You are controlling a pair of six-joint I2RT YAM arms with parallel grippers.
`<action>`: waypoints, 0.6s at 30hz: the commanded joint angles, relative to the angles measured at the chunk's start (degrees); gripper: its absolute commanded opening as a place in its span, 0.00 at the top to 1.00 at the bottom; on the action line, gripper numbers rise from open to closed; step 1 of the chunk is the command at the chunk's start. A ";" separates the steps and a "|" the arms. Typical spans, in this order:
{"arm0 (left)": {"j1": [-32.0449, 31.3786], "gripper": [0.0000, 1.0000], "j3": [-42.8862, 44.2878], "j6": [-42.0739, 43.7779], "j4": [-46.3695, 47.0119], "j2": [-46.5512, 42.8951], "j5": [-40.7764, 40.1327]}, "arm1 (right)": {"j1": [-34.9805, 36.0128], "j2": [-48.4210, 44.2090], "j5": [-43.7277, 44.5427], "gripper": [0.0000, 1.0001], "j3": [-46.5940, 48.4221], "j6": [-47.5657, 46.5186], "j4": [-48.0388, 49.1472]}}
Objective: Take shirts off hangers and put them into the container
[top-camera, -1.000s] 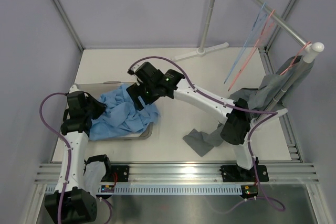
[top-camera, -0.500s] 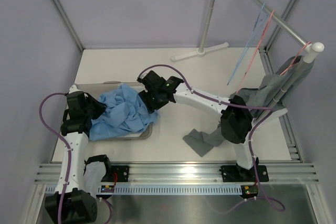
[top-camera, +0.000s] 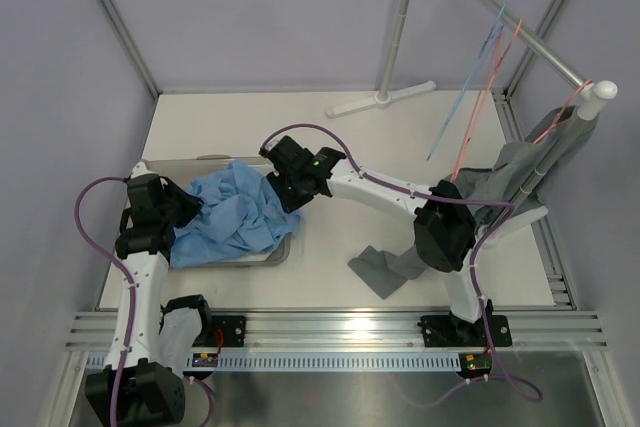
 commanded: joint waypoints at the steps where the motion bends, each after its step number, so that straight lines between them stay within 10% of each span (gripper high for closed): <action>1: 0.40 0.99 -0.31 0.85 1.83 -0.19 0.88 | -0.62 1.01 0.04 0.69 0.14 0.41 1.81; 18: 0.40 0.98 -1.01 0.76 2.27 -0.27 1.15 | -0.62 1.80 0.03 1.00 1.98 0.68 0.67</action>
